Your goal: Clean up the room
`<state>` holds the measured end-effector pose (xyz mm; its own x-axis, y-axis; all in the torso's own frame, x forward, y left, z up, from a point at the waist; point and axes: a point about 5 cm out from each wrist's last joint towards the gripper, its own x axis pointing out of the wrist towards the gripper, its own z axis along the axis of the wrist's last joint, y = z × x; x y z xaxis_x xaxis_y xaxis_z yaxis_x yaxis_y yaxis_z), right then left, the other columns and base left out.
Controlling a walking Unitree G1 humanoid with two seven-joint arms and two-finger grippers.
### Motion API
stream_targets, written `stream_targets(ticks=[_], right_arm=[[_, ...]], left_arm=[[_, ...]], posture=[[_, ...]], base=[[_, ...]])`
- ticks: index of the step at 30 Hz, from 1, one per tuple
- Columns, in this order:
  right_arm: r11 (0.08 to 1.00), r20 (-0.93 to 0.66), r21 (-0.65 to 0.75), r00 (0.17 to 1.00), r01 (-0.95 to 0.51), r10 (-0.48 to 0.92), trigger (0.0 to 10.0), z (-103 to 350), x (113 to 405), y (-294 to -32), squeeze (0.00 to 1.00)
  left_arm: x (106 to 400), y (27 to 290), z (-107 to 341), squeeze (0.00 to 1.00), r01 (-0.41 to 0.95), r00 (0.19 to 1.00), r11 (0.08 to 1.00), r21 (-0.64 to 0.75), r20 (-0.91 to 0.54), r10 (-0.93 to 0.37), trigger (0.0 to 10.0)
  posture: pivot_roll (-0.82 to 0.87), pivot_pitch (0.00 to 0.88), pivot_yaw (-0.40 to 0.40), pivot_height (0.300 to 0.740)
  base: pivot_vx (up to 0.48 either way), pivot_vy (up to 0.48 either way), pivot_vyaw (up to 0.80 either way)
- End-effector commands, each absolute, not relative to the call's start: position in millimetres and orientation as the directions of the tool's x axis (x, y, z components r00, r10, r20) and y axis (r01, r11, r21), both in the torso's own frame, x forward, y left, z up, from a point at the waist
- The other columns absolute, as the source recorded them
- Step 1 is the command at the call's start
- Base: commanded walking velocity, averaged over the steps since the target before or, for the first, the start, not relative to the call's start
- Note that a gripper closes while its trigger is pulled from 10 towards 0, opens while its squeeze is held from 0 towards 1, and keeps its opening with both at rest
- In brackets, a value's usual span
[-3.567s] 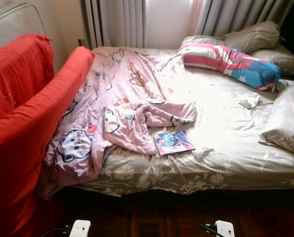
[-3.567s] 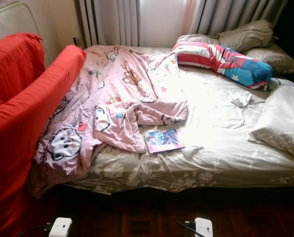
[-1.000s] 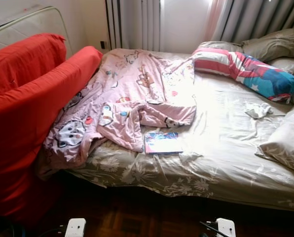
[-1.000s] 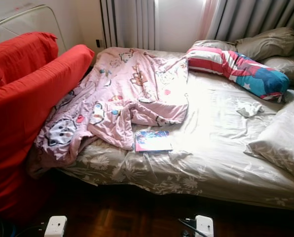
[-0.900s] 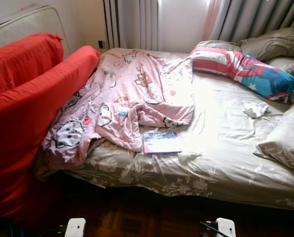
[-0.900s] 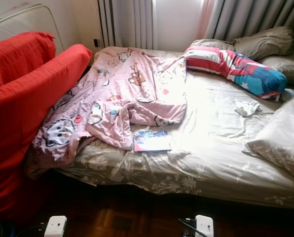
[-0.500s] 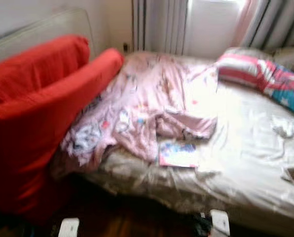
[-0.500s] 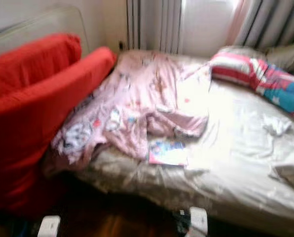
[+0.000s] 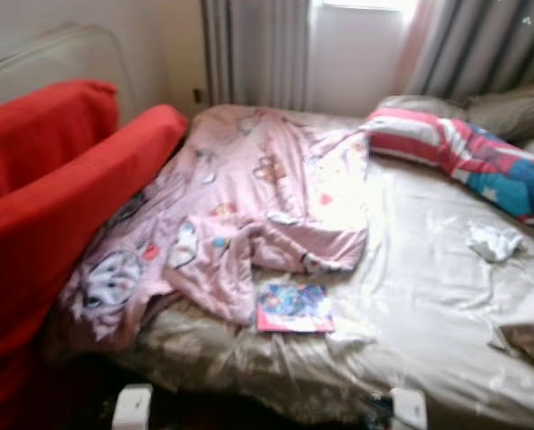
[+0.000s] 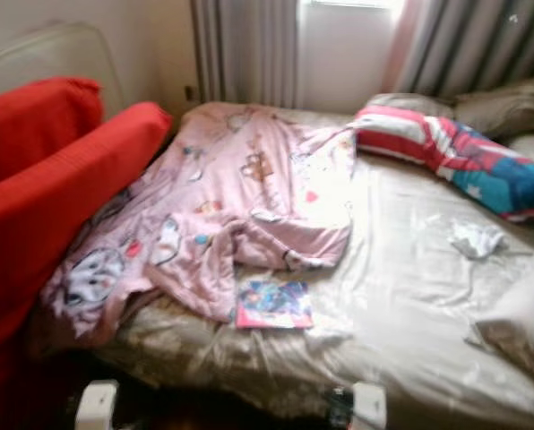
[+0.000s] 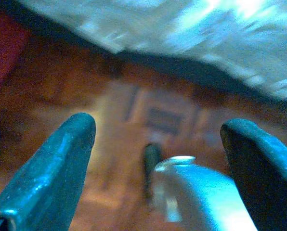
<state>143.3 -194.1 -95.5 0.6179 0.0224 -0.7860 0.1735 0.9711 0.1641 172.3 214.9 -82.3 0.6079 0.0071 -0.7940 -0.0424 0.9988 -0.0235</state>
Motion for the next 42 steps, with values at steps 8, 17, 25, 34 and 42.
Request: stream_targets(ticks=[8,17,25,34,42], right_arm=[[0.968,-0.742,0.196,0.669,0.159,0.04,10.0,-89.6,158.6,-185.6,0.0],[0.966,-0.667,0.2,0.745,0.161,0.014,10.0,-83.0,164.6,-187.1,0.0],[0.965,-0.538,0.193,0.841,0.177,-0.047,10.0,-71.2,172.3,-190.9,0.0],[0.983,-0.064,0.159,0.995,0.088,-0.079,10.0,36.7,303.5,-194.2,0.0],[0.99,-0.019,0.126,0.998,0.063,-0.061,10.0,47.7,311.9,-190.7,0.0]], left_arm=[[168.0,226.5,-81.3,0.0,-0.069,0.614,0.998,-0.011,-0.789,0.034,10.0],[175.0,227.7,-74.0,0.0,-0.113,0.712,0.993,-0.03,-0.7,0.06,10.0],[184.1,227.2,-62.7,0.0,-0.098,0.817,0.994,-0.058,-0.575,0.047,10.0],[191.0,225.9,-49.1,0.0,-0.059,0.907,0.994,-0.094,-0.42,0.014,10.0],[191.8,225.0,-45.8,0.0,-0.04,0.925,0.994,-0.104,-0.38,-0.002,10.0]], posture=[[0.1,0.0,-0.035,0.74],[0.1,0.0,-0.033,0.74],[0.1,0.0,-0.031,0.74],[0.09,0.0,-0.028,0.74],[0.09,0.0,-0.026,0.74]], base=[[0.239,0.0,0.39],[0.0,0.0,0.0],[0.0,0.0,0.0],[0.0,0.0,0.0],[0.0,0.0,0.0]])
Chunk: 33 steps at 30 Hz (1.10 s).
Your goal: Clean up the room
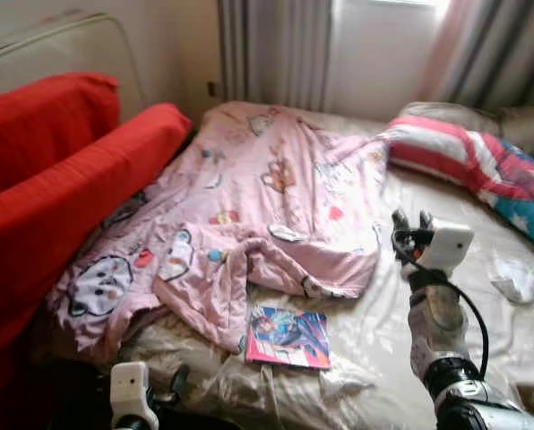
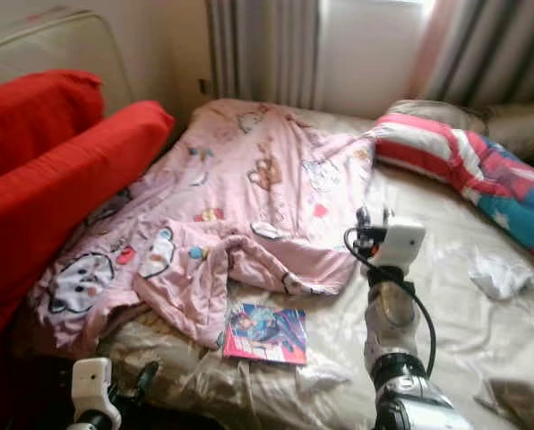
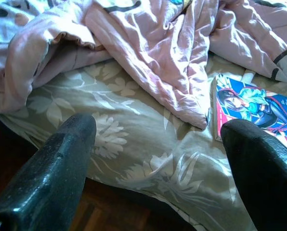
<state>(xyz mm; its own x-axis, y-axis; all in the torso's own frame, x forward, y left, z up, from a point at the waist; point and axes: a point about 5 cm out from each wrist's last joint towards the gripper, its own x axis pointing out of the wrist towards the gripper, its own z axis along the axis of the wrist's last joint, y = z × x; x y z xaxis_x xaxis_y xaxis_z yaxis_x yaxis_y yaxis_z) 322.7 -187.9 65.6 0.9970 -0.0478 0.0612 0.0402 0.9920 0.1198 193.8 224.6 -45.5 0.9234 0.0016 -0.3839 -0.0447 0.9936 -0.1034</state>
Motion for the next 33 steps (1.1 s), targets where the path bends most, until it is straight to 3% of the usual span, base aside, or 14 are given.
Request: stream_targets(ticks=[1,9,11,12,14,18,23,33], right_arm=[[0.99,-0.018,0.127,0.998,0.062,-0.06,10.0,47.4,311.6,-190.3,0.0],[0.99,-0.043,0.129,0.998,0.056,-0.051,10.0,42.6,310.0,-187.0,0.0],[0.991,-0.051,0.125,0.997,0.056,-0.05,10.0,41.6,309.4,-186.4,0.0],[0.991,-0.055,0.124,0.997,0.056,-0.05,10.0,40.9,309.0,-186.1,0.0],[0.991,-0.056,0.125,0.997,0.057,-0.05,10.0,40.4,308.6,-185.5,0.0],[0.99,-0.057,0.128,0.997,0.058,-0.051,10.0,39.8,308.4,-185.2,0.0],[0.989,-0.059,0.132,0.997,0.063,-0.055,10.0,39.7,308.4,-186.1,0.0],[0.988,-0.106,0.132,0.992,0.076,-0.062,10.0,32.2,304.3,-187.4,0.0]], left_arm=[[191.7,225.0,-45.5,0.0,-0.038,0.927,0.994,-0.103,-0.376,-0.004,10.0],[192.3,224.5,-38.7,0.0,-0.025,0.959,0.989,-0.148,-0.283,-0.018,10.0],[296.6,208.0,47.7,0.0,0.092,0.994,0.994,-0.052,0.06,-0.089,10.0],[326.1,198.4,86.3,0.0,0.121,0.977,0.993,-0.007,0.177,-0.118,10.0],[344.9,187.4,119.9,0.0,0.15,0.95,0.988,0.038,0.273,-0.155,10.0],[349.1,178.7,133.4,0.0,0.191,0.924,0.981,0.041,0.33,-0.193,10.0],[349.5,177.1,131.7,0.0,0.211,0.924,0.977,0.024,0.322,-0.207,10.0],[325.4,209.4,68.6,0.0,0.105,0.994,0.994,0.038,-0.021,-0.104,10.0]], posture=[[0.09,0.0,-0.025,0.74],[0.09,0.0,-0.026,0.74],[0.09,0.0,-0.027,0.74],[0.09,0.0,-0.027,0.74],[0.09,0.0,-0.026,0.74],[0.09,0.0,-0.025,0.74],[0.09,0.0,-0.024,0.74],[0.09,0.0,-0.025,0.74]], base=[[0.0,0.0,0.0],[0.0,0.0,0.0],[0.0,0.0,0.0],[0.0,0.0,0.0],[0.0,0.0,0.0],[0.0,0.0,0.0],[0.0,0.0,0.0],[0.0,0.0,0.0]])
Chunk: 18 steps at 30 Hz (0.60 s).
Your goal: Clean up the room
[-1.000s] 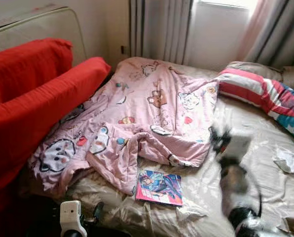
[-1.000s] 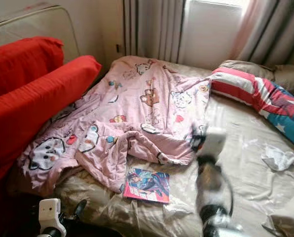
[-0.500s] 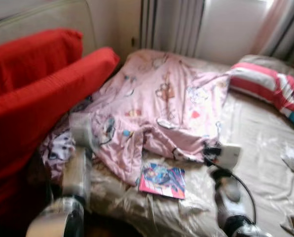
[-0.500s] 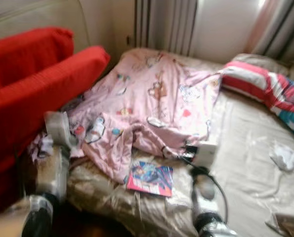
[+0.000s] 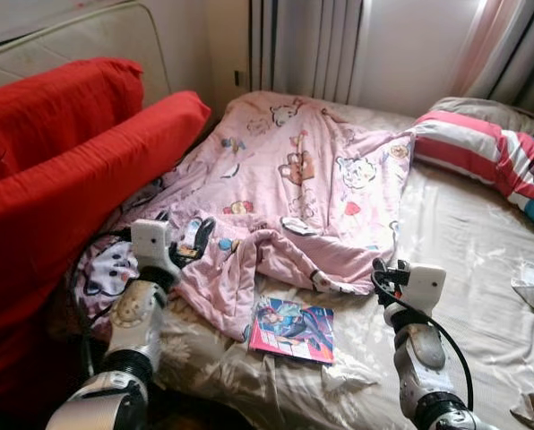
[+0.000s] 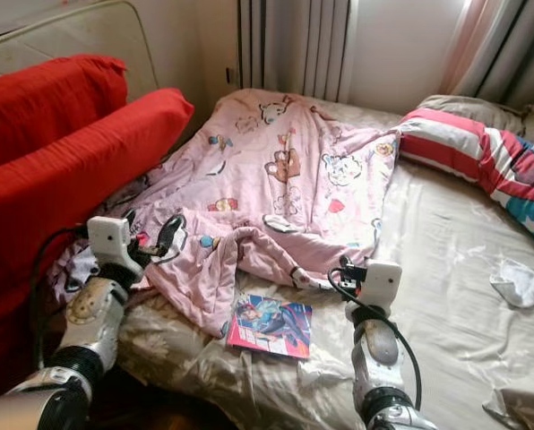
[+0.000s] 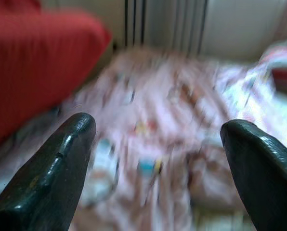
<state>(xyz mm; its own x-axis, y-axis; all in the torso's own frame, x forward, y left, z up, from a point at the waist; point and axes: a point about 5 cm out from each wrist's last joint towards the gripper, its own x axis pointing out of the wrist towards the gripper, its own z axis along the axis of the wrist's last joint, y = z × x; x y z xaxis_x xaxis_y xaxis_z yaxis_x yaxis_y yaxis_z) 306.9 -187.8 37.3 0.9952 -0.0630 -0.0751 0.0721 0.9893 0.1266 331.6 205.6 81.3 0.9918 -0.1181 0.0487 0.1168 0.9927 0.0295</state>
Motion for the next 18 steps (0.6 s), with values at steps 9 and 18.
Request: stream_targets(ticks=[9,18], right_arm=[[0.99,-0.108,0.121,0.992,0.074,-0.061,10.0,33.0,305.1,-188.5,0.0],[0.989,-0.141,0.117,0.988,0.085,-0.069,10.0,30.5,305.3,-189.6,0.0]], left_arm=[[303.2,219.2,41.4,0.0,0.068,0.992,0.997,0.028,-0.109,-0.065,10.0],[305.1,214.3,42.2,0.0,0.064,0.993,0.998,0.01,-0.1,-0.063,10.0]], posture=[[0.09,0.0,-0.029,0.74],[0.1,0.0,-0.031,0.74]], base=[[0.0,0.0,0.0],[0.0,0.0,0.0]])
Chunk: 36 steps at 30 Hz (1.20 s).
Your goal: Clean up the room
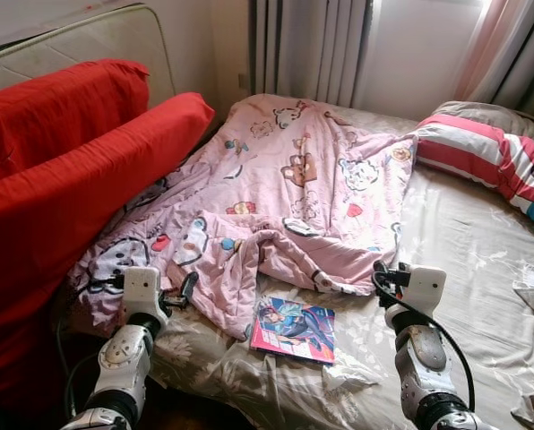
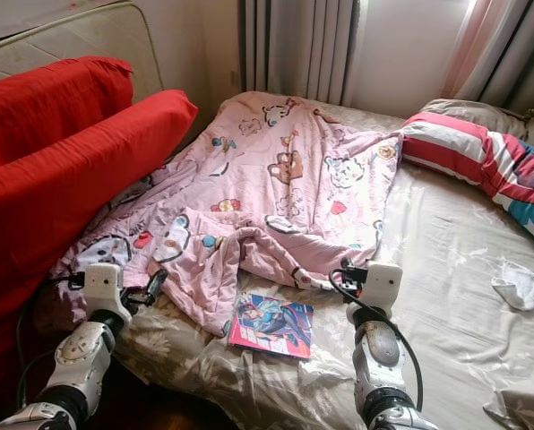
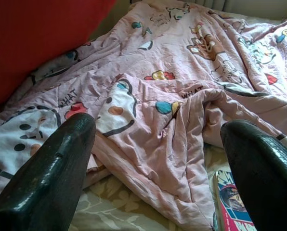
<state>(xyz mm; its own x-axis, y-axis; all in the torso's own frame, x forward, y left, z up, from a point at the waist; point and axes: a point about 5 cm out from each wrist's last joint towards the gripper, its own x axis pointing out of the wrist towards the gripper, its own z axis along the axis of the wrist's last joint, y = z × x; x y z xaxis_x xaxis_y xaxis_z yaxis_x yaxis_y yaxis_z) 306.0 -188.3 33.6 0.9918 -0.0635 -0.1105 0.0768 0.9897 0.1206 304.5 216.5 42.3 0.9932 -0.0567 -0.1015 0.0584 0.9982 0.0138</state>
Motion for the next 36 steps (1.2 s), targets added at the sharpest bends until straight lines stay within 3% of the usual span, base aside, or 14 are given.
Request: stream_targets(ticks=[1,4,22,36], right_arm=[[0.989,-0.15,0.119,0.986,0.087,-0.069,10.0,29.5,305.3,-189.4,0.0],[0.989,-0.179,0.117,0.982,0.089,-0.067,10.0,27.1,305.5,-188.4,0.0],[0.991,-0.216,0.112,0.975,0.071,-0.045,10.0,22.2,303.7,-183.7,0.0],[0.993,-0.266,0.114,0.964,0.029,0.002,10.0,14.0,299.3,-178.0,0.0]], left_arm=[[305.8,214.5,43.3,0.0,0.063,0.993,0.998,0.009,-0.096,-0.062,10.0],[307.7,214.9,45.8,0.0,0.06,0.995,0.998,0.003,-0.086,-0.059,10.0],[311.0,209.7,48.4,0.0,0.076,0.994,0.997,-0.006,-0.077,-0.076,10.0],[315.7,205.0,48.4,0.0,0.073,0.992,0.996,-0.048,-0.101,-0.078,10.0]], posture=[[0.1,0.0,-0.031,0.74],[0.09,0.0,-0.03,0.74],[0.09,0.0,-0.028,0.63],[0.1,0.0,-0.027,0.62]], base=[[0.0,0.0,0.0],[0.0,0.0,0.0],[0.0,0.0,0.0],[0.0,0.0,0.0]])
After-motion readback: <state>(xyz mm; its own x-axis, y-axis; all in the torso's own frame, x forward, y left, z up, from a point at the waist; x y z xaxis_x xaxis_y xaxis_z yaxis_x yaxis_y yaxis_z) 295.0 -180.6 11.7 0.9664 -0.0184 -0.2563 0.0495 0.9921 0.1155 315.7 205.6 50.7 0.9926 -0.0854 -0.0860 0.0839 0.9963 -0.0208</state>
